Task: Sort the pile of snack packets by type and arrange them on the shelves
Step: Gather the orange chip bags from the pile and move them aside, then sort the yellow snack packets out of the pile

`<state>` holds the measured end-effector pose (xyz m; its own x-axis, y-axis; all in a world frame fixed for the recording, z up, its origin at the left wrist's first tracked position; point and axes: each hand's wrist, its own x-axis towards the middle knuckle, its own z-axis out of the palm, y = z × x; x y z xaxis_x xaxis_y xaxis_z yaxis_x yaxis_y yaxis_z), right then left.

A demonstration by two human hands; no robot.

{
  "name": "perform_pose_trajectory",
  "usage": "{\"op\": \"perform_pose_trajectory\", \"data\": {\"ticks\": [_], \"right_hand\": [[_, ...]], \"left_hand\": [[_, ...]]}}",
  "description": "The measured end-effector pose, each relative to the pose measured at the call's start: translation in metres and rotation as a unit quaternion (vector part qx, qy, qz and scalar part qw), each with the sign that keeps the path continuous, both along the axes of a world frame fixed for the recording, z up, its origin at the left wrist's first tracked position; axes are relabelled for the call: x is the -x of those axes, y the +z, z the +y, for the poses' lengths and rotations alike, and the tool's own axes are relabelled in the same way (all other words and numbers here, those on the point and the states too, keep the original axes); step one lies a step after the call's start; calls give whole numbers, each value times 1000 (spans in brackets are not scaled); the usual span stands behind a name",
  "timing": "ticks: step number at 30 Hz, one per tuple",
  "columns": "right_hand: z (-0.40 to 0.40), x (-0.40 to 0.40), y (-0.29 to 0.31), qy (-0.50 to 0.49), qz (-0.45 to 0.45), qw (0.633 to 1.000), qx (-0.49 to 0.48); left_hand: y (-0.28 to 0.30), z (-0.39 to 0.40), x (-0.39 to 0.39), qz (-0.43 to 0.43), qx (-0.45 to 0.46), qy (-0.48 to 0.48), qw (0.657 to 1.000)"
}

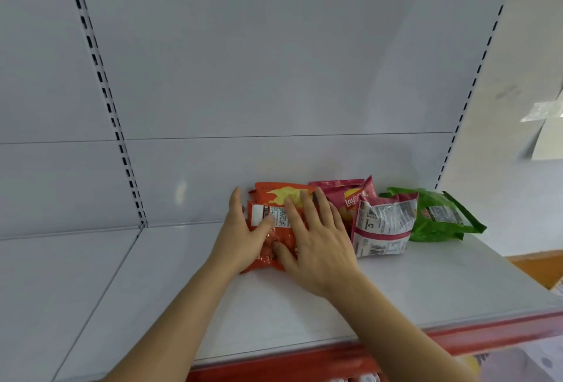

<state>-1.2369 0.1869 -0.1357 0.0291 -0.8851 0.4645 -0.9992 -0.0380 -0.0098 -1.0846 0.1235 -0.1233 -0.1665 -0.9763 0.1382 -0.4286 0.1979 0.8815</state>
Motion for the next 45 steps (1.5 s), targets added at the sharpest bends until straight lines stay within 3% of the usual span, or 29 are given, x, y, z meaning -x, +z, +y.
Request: {"op": "perform_pose_trajectory", "data": {"ticks": [13, 23, 31, 45], "right_hand": [[15, -4, 6, 29, -47, 997, 55], [30, -58, 25, 49, -45, 996, 60], [39, -170, 43, 98, -29, 992, 70], [29, -442, 28, 251, -45, 965, 66]], "left_hand": [[5, 40, -10, -103, 173, 89, 975], [4, 61, -80, -187, 215, 122, 951], [20, 86, -193, -233, 244, 177, 924], [8, 142, -456, -287, 196, 333, 876]]}}
